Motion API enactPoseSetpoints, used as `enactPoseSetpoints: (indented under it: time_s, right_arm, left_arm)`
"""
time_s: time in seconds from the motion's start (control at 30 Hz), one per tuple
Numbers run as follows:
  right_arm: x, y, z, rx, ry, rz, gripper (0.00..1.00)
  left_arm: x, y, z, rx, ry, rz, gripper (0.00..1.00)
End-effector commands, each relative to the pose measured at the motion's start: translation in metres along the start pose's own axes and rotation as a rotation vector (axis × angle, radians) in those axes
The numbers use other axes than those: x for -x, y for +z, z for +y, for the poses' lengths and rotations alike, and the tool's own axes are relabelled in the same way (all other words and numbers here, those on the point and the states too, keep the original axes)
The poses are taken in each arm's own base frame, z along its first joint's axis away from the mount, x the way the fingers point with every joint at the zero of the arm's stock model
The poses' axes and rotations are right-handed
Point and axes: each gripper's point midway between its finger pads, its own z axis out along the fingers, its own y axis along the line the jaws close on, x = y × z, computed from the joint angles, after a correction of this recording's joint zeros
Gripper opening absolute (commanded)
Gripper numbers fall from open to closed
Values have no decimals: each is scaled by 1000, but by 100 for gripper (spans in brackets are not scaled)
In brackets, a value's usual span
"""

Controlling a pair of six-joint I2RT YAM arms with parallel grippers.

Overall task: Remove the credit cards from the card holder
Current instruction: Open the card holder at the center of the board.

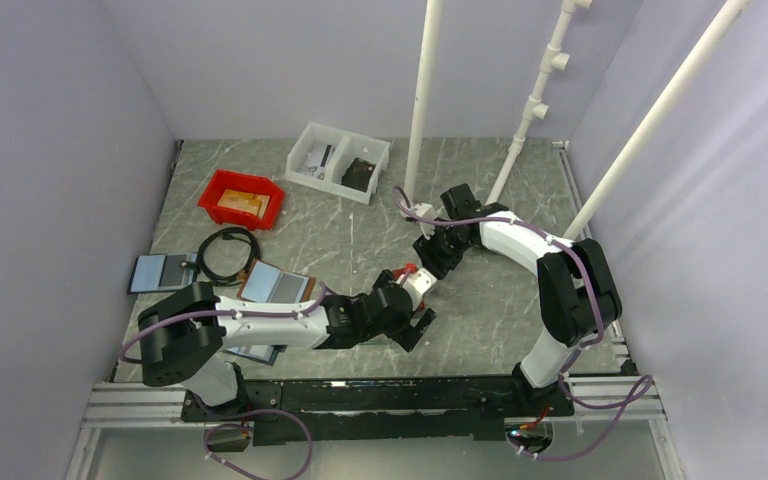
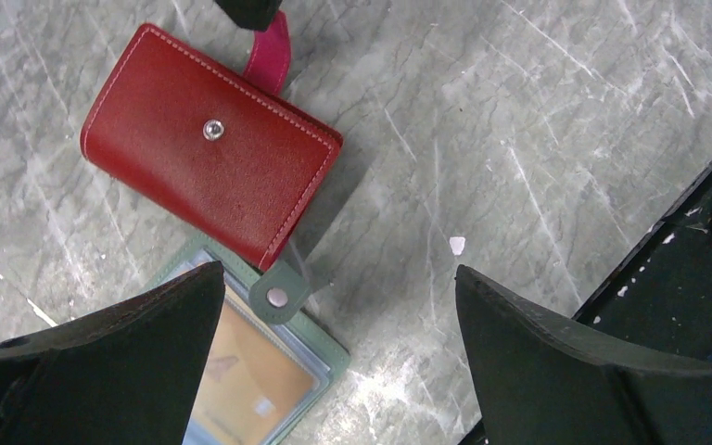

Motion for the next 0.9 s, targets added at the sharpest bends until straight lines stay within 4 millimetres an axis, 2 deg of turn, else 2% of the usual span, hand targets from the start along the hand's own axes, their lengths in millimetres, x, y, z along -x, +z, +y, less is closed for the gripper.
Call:
enactPoseSetpoints:
  time_s: [0.0, 0.2, 0.47, 0.53, 0.63, 0.87]
  right_arm:
    - [14, -4, -1, 12, -17, -29, 48]
    - [14, -4, 0, 21, -15, -27, 48]
    - [14, -4, 0, 21, -10, -29, 48]
    - [14, -4, 0, 21, -9, -29, 48]
    - [14, -4, -1, 22, -7, -30, 48]
    - [13, -3, -1, 24, -4, -24, 48]
  left_arm:
    - [26, 5, -14, -38, 37, -55, 99]
    - [28, 13, -14, 4, -20, -53, 98]
    - [21, 26, 17, 240, -107, -18, 92]
    - [22, 29, 23, 282, -100, -22, 89]
    - [23, 34, 28, 321, -66, -20, 76]
    - [26, 47, 21, 308, -49, -11, 74]
